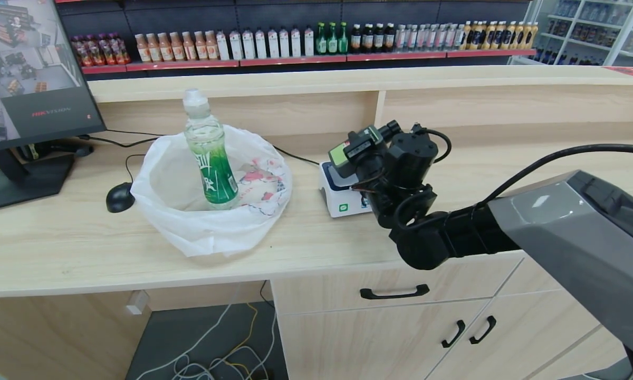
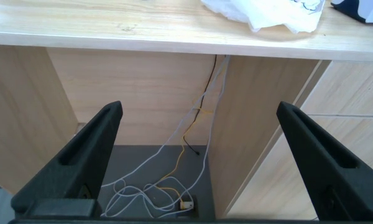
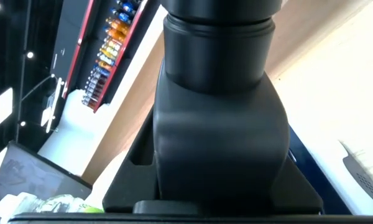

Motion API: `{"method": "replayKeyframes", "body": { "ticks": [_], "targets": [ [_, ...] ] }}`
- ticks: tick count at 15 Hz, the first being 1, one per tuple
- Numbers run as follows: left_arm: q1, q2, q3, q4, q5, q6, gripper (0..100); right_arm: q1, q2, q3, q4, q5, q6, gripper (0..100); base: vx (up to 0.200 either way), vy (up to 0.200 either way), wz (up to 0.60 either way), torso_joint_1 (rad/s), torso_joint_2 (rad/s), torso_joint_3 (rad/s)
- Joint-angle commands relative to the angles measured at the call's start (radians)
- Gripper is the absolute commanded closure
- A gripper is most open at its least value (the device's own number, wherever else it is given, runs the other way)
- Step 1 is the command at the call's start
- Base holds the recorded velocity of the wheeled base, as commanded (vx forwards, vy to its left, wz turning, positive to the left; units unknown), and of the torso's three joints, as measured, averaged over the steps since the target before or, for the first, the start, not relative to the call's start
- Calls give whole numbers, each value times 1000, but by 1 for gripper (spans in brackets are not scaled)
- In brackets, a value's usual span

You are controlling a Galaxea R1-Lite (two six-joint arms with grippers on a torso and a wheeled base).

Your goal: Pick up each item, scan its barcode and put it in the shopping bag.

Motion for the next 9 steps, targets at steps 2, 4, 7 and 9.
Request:
{"method": "replayKeyframes", "body": {
  "ticks": [2, 4, 7, 9],
  "targets": [
    [0, 0, 0, 0, 0, 0, 0, 2, 11, 0, 0, -3, 0, 100, 0, 0, 0, 0, 0, 0],
    [0, 0, 0, 0, 0, 0, 0, 2, 15, -1, 0, -3, 0, 100, 0, 0, 0, 0, 0, 0],
    [0, 0, 0, 0, 0, 0, 0, 5, 20, 0, 0, -4, -1, 100, 0, 0, 0, 0, 0, 0],
    [0, 0, 0, 0, 0, 0, 0, 8, 23, 2, 0, -4, 0, 100, 0, 0, 0, 0, 0, 0]
  ]
}}
